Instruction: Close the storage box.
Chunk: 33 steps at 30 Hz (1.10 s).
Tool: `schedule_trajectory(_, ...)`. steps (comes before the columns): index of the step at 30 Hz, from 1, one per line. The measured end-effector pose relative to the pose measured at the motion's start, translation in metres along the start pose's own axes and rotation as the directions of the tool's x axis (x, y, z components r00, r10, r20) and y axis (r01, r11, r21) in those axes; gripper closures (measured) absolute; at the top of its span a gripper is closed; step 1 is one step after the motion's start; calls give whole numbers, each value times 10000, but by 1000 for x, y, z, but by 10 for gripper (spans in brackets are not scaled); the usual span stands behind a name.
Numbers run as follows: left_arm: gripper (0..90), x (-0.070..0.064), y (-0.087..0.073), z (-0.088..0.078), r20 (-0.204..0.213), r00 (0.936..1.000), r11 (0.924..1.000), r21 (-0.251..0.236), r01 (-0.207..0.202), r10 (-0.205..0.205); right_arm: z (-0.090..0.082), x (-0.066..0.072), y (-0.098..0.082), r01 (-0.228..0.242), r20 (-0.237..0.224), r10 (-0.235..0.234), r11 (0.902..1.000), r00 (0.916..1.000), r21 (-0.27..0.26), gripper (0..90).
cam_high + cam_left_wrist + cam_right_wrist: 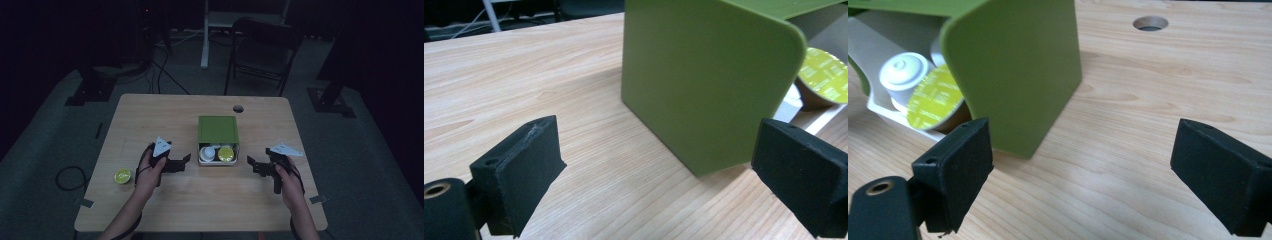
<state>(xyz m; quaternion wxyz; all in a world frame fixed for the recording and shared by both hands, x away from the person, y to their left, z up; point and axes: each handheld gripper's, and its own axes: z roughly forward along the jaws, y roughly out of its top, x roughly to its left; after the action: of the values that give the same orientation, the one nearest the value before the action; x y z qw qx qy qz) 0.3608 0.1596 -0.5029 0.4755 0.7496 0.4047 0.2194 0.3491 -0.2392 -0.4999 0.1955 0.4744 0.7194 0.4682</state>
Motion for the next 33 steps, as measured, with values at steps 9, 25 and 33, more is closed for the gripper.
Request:
schedule_trajectory(9, 62, 2, -9, -4, -379, 9986, 9993, 31, 376, -374, -6, -10, -10, -93, 248, 90, 9999, 9997, 103, 97)
schedule_trajectory(25, 62, -2, -28, -15, -621, 9950, 9967, 206, 790, -776, -19, -26, -25, -478, 953, 465, 9988, 9944, 106, 97)
schedule_trajectory(33, 62, -3, -37, -20, -855, 9923, 9952, 303, 928, -899, -23, -33, -31, -547, 1289, 518, 9983, 9903, 188, 97)
